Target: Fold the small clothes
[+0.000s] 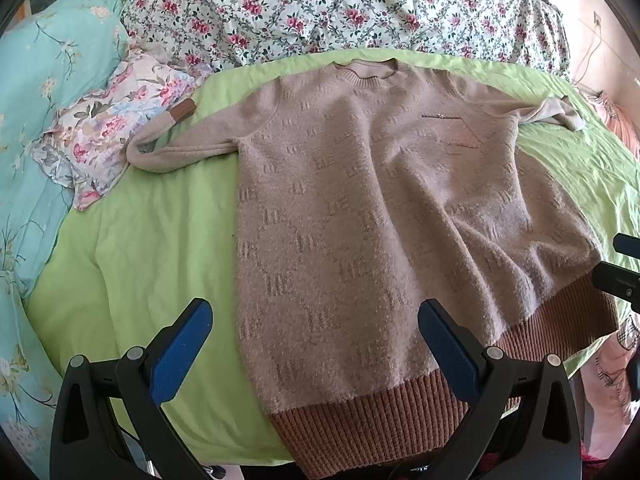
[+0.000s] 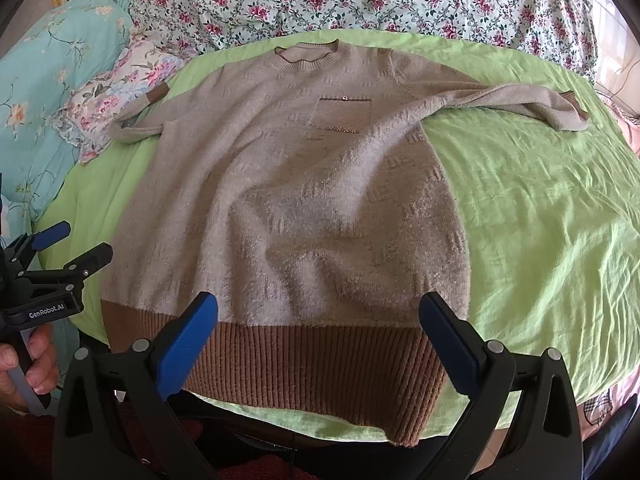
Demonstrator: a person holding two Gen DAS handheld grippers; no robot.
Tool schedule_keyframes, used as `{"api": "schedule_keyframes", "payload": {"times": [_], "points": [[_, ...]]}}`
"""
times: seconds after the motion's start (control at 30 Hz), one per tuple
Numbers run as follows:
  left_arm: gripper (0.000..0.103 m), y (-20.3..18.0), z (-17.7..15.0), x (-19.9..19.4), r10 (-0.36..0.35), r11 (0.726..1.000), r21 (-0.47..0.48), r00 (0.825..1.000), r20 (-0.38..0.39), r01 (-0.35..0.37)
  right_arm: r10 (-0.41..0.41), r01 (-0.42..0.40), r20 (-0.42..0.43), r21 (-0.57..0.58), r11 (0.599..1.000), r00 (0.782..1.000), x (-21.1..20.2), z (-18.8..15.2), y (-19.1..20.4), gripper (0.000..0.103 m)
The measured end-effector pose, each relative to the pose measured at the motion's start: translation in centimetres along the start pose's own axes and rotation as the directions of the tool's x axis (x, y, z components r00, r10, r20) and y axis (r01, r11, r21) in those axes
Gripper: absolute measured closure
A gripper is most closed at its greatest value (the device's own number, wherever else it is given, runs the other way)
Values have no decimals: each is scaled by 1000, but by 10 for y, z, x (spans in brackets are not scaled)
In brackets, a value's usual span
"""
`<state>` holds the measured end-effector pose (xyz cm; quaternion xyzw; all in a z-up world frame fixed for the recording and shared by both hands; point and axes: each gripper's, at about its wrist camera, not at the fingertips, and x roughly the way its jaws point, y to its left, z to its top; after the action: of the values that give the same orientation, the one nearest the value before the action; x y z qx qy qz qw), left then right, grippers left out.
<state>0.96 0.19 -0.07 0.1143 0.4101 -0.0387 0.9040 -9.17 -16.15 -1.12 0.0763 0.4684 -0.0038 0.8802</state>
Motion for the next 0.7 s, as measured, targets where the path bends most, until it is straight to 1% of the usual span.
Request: {"api": "schedule_keyframes", "payload": {"times": [0.03,0.1,0.13,0.23,0.47,0.53,0.57,0.7], "points": [[0,0,1,1,-3,1000,-2,1000,-3,3,9,-9,38,4,1000,999,2,-1,1,2],[0,0,2,3,-17,1000,-10,1000,-9,17,12,-12,39,6,1000,999,2,0,0,2],[0,-1,3,4,-21,1000,-12,1000,-12,21,0,0,38,-2,1000,999,3,1,-1,2],[0,-3,6,6,-5,1000,5,1000,-15,5,-4,4,29,1,1000,1000,5,3,-5,2],[0,-6,12,12,-9,1000,6,1000,-20,9,16,-16,35,16,1000,999,9,10,-12,2],[0,-6,15,16,-15,1000,4,1000,-21,15,24,-25,43,27,999,999,9,13,-15,2],[0,-6,16,17,-4,1000,14,1000,-28,4,26,-28,44,35,999,999,10,15,-18,2],[0,-8,21,23,-14,1000,10,999,-36,15,31,-34,46,66,997,998,13,20,-26,2]]}}
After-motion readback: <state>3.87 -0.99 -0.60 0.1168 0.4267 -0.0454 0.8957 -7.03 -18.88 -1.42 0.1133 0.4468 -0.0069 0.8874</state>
